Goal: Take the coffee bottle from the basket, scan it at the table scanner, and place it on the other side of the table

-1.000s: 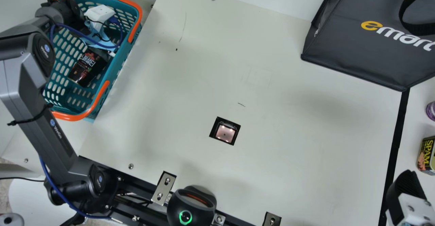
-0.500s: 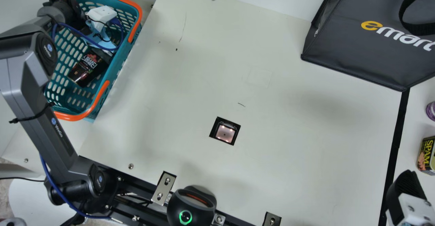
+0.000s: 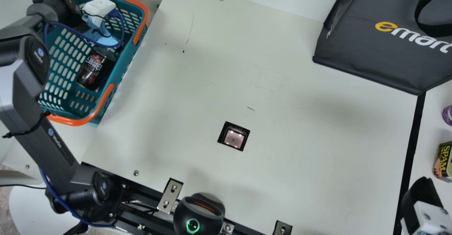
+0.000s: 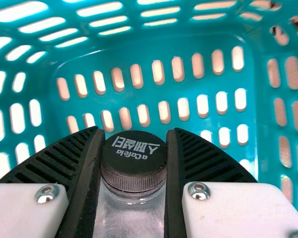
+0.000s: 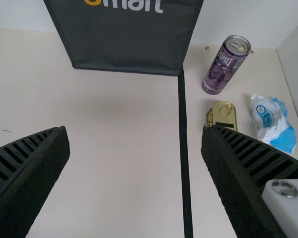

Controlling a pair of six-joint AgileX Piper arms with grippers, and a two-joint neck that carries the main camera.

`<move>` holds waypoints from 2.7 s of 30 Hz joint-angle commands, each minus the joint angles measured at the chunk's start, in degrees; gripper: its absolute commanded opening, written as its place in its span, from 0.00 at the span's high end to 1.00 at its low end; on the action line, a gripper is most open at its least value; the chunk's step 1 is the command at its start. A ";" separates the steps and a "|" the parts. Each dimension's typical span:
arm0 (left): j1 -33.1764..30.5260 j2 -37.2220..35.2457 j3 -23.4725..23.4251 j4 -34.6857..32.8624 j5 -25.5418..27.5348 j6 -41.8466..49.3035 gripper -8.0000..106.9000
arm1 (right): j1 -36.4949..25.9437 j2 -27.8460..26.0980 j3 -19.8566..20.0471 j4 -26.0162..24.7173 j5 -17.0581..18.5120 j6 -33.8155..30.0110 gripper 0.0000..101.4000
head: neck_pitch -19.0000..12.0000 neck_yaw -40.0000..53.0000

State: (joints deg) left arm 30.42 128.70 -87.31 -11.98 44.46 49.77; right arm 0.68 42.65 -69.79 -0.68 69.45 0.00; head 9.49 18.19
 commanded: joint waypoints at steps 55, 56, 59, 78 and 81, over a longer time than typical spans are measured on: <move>8.37 -32.54 16.72 -2.27 3.64 -12.28 1.00 | 0.00 0.00 0.00 0.00 0.00 0.00 0.06 | -1.57 0.23; 8.40 -33.20 16.53 -2.21 4.10 -12.94 1.00 | 0.00 0.00 0.00 0.00 0.00 0.00 0.06 | -1.57 0.23; 8.52 -35.21 16.01 -1.95 5.34 -15.03 1.00 | 0.00 0.00 0.00 0.00 0.00 0.00 0.06 | -1.57 0.23; 6.61 -45.88 6.95 1.33 17.49 -28.51 1.00 | 0.00 0.00 0.00 0.00 0.00 0.00 0.06 | -1.57 0.23; 5.65 -47.44 5.30 1.60 19.44 -30.18 1.00 | 0.00 0.00 0.00 0.00 0.00 0.00 0.06 | -1.57 0.23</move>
State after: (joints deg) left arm 36.29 81.66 -81.47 -10.49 63.15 20.18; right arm 0.68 42.65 -69.79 -0.68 69.45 0.00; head 9.58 18.19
